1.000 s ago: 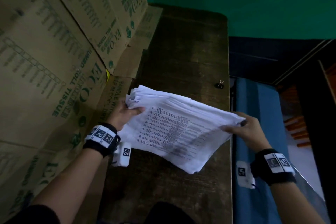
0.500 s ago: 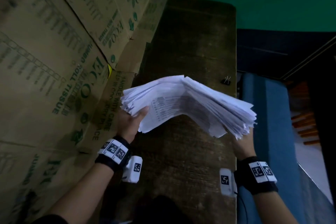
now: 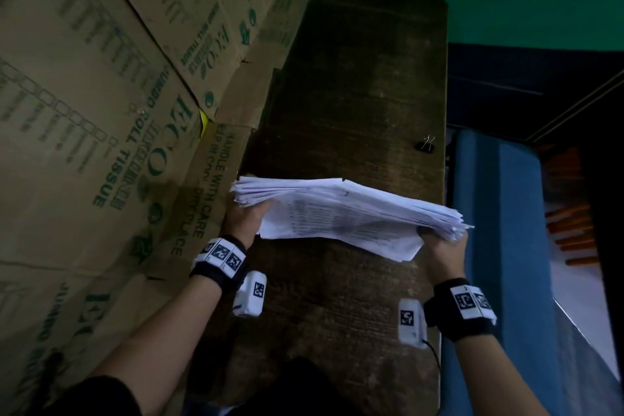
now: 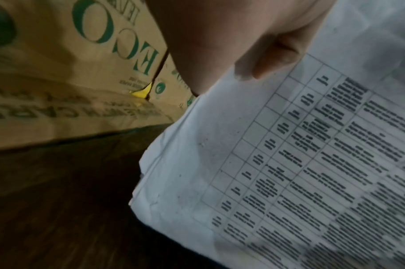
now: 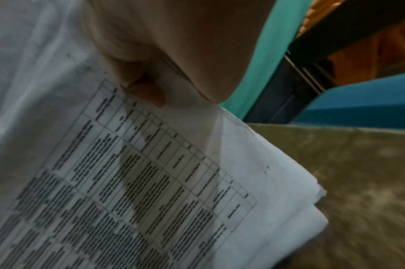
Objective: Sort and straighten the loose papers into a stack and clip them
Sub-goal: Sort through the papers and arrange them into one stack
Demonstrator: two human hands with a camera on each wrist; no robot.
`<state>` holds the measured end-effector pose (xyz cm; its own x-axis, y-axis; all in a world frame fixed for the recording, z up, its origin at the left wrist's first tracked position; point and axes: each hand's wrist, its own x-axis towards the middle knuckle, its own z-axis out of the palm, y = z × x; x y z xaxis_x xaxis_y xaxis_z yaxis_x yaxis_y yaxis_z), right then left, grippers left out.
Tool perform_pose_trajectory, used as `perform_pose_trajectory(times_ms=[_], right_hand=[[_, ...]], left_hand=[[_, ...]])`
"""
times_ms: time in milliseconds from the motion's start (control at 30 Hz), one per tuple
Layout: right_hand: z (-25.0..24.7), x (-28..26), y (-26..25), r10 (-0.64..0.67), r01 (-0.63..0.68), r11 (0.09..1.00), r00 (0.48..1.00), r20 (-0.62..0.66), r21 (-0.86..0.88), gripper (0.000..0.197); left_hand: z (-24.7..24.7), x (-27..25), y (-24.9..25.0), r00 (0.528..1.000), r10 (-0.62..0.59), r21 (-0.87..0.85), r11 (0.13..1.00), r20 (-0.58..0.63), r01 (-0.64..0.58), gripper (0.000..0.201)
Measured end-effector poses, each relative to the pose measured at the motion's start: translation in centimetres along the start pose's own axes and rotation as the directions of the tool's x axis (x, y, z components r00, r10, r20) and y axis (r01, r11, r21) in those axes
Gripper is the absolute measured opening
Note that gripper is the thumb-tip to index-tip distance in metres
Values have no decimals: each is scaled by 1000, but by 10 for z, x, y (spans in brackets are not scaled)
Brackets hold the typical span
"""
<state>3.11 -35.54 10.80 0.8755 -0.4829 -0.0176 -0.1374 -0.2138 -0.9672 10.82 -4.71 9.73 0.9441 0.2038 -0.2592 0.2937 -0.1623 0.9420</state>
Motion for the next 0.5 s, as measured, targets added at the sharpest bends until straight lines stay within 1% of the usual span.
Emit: perform_pose_trajectory(times_ms=[33, 67, 100, 133, 167, 200, 233, 267, 300, 333, 367, 400, 433, 467, 500], right_hand=[[-5, 2, -1, -44, 44, 999, 999, 7, 9, 41], [-9, 0, -7, -60, 60, 998, 998, 15, -1, 48], [-11, -1, -5, -70, 70, 998, 997, 37, 8, 49], [-11, -3, -3, -44, 45, 999, 997, 60, -20, 46], [-10, -3, 8, -29, 32, 999, 995, 98, -30, 40], [-9, -6, 15, 32, -23, 997, 991, 128, -74, 34], [-7, -7, 27, 63, -47, 994, 985, 159, -104, 31], [-7, -10, 30, 98, -73, 986, 980, 173, -150, 24], [-7, -10, 36, 97, -68, 984, 980, 175, -166, 21], [-7, -13, 34, 123, -89, 976, 978, 168, -199, 18], [-7, -14, 38, 114, -76, 972, 981, 158, -223, 17], [-6, -16, 29, 98, -56, 969, 981, 165, -241, 27], [-6, -14, 26, 49, -15, 978, 986, 161, -206, 33], [-6, -11, 14, 71, -52, 990, 986, 152, -128, 26], [-8, -4, 6, 59, -51, 997, 986, 158, -56, 9]], left_hand=[[-4, -1, 4, 999, 31, -1, 1000, -9, -31, 39], [-6, -2, 4, 996, 85, -23, 996, 10, -85, 41], [-9, -5, 3, 995, 91, -23, 996, 52, -89, 44], [-11, -5, -1, 991, 91, -30, 996, 99, -88, 44], [-12, -7, -3, 990, 46, 2, 999, 136, -47, 44], [-12, -6, -10, 984, 52, 34, 998, 167, -59, 47], [-13, -6, -13, 978, 73, 53, 995, 196, -85, 52], [-14, -3, -17, 968, 119, 64, 989, 222, -136, 55], [-12, -2, -16, 963, 138, 50, 987, 231, -154, 54], [-11, 0, -17, 962, 145, 33, 987, 231, -156, 53], [-9, -1, -13, 968, 125, 0, 992, 217, -128, 51], [-6, 0, -10, 973, 116, -32, 993, 198, -112, 46], [-6, 1, -9, 981, 100, -70, 994, 166, -89, 40], [-5, 3, -8, 987, 90, -121, 990, 132, -74, 39], [-6, 5, -8, 993, 42, -172, 985, 108, -23, 43]])
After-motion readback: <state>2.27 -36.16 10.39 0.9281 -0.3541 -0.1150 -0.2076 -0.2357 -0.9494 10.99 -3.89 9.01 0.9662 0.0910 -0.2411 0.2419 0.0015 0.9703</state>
